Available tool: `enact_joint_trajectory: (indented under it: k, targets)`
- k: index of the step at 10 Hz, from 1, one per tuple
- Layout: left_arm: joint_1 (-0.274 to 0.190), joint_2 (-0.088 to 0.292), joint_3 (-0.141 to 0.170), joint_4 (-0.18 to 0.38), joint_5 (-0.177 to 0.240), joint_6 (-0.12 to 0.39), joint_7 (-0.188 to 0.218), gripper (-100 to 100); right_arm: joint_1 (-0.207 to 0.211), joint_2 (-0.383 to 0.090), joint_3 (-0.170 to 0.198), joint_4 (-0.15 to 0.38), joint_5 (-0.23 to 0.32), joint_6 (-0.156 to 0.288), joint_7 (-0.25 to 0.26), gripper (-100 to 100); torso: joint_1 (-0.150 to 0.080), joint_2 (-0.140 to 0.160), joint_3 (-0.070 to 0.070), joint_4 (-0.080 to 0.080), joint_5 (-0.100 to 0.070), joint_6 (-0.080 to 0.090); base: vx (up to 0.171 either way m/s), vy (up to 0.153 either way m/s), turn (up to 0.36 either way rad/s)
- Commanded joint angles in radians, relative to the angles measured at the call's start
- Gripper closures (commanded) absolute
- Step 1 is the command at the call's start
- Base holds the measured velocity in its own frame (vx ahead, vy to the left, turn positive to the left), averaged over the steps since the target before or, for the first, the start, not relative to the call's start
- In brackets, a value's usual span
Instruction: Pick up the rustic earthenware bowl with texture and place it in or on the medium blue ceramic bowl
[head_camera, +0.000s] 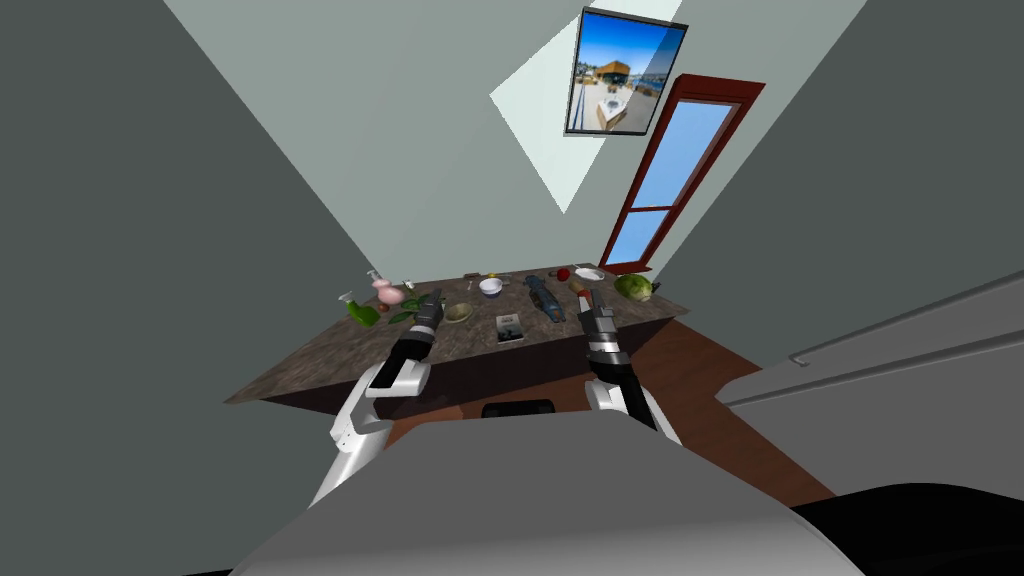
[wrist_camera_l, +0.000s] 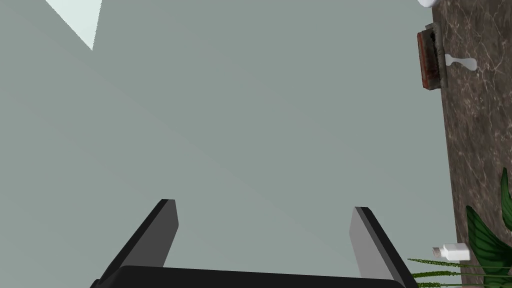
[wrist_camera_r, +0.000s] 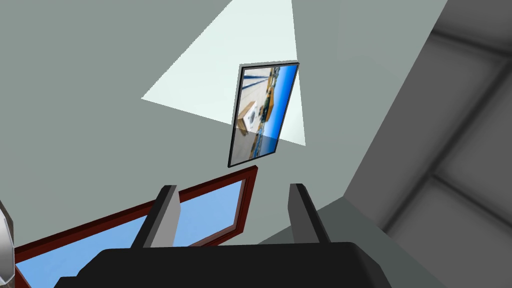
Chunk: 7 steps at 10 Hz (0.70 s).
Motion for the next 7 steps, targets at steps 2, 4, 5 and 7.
enact_joint_trajectory:
  k: [2,4,5,7]
  targets:
    - [-0.022,0.029,0.007,0.008,0.014,0.078,0.032,-100,0.000,0.000,0.000,0.000,0.000,0.000,0.000,0,0.000,0.000,0.000,0.000,0.000,0.000,-0.021,0.013,-0.056]
    - [-0.022,0.029,0.007,0.008,0.014,0.110,0.032,-100,0.000,0.000,0.000,0.000,0.000,0.000,0.000,0,0.000,0.000,0.000,0.000,0.000,0.000,-0.011,0.006,-0.017]
    - [-0.038,0.049,0.012,0.015,0.025,0.151,0.053,-100,0.000,0.000,0.000,0.000,0.000,0.000,0.000,0,-0.001,-0.001,0.000,0.000,0.000,0.000,-0.011,0.003,-0.082]
    - [-0.054,0.070,0.018,0.023,0.038,0.203,0.076,-100,0.000,0.000,0.000,0.000,0.000,0.000,0.000,0,0.000,-0.001,0.000,0.000,0.000,0.000,-0.017,0.009,-0.066]
